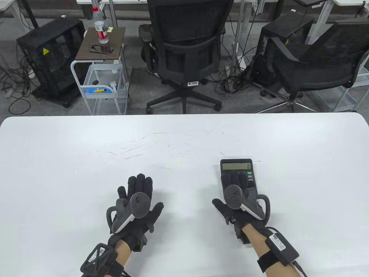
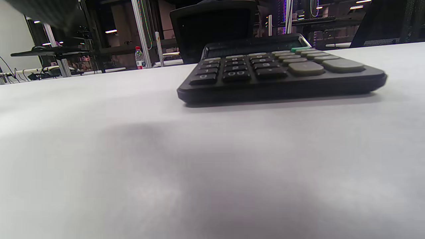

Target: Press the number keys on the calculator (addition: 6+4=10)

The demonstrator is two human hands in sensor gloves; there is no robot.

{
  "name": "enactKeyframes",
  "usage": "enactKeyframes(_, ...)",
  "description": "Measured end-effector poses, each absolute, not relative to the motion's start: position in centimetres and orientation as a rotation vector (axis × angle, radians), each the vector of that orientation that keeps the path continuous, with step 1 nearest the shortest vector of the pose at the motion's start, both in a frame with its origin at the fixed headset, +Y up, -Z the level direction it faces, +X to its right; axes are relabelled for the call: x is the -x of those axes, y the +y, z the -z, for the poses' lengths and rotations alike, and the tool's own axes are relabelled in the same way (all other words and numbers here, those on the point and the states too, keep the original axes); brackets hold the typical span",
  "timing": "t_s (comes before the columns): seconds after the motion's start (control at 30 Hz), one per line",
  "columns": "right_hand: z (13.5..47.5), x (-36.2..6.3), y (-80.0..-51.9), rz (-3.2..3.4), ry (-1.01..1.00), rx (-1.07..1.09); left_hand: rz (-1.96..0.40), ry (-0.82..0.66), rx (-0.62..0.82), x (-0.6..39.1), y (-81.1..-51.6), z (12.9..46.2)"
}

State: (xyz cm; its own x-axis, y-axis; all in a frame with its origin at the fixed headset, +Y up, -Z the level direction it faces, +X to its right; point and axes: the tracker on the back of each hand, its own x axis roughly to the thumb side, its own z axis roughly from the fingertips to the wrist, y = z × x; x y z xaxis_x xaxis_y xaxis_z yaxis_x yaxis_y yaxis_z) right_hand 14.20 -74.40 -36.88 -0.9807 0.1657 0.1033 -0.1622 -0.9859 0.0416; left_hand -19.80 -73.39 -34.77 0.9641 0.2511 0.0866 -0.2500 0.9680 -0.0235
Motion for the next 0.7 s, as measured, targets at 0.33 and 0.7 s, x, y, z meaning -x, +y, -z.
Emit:
enactKeyframes(0.33, 37.1, -15.2, -74.4, -2.965, 0.031, -0.084, -0.249, -0.087, 0.009, 19.7, -73.4, 34.8)
enactKeyframes(0.7, 41.9, -16.4, -75.4, -2.941, 0.261, 0.27, -0.245, -0.087, 0.034, 19.6, -73.9, 34.8)
